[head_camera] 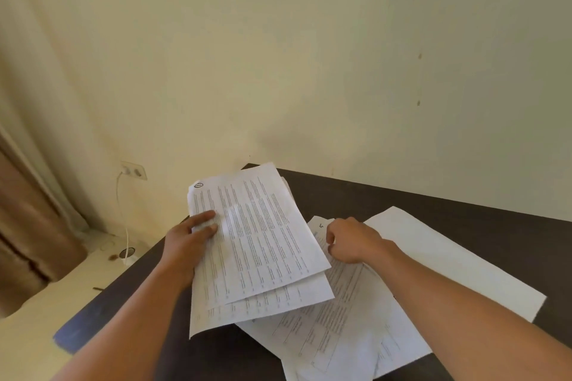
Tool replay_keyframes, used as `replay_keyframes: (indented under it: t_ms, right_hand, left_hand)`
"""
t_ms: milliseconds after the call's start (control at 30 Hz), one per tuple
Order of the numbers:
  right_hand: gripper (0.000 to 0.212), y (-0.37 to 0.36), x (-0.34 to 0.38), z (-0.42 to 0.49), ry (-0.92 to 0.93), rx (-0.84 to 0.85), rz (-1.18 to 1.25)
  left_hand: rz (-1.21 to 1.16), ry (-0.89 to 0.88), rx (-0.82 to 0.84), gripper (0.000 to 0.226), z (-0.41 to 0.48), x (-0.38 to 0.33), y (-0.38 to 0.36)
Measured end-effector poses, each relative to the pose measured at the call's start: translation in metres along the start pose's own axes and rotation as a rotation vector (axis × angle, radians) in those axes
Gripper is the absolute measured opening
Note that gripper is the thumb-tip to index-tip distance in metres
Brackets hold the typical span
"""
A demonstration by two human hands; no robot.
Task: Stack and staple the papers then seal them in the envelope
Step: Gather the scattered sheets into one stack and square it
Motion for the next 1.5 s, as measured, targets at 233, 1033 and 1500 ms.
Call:
replay_keyframes:
  t_ms: [233,1033,1500]
  right_hand:
    - [0.031,-0.003,0.061,0.030,0.239,-0.008,0.225]
    - [0.019,-0.028,0.082,0.049,0.294,-0.057,0.099]
    - [0.026,0.052,0.034,0.046,0.256,-0.138,0.325]
  left_hand:
    - [0.002,0.013,-0.081,0.023,0.024,0.005,0.035]
    - [-0.168,0.022,0.099,0.026,0.018,0.000,0.023]
    - [-0.174,-0.032,0.102,0.028,0.006,-0.028,0.012]
Point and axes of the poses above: each hand's wrist, its own z-axis towards the middle knuckle, its own y-axis out of the back of the hand, x = y × z, the point moved 10 cm from there along z, towards the middle knuckle, and after that the axes turned 13 degrees about z, right-handed, at the moved point
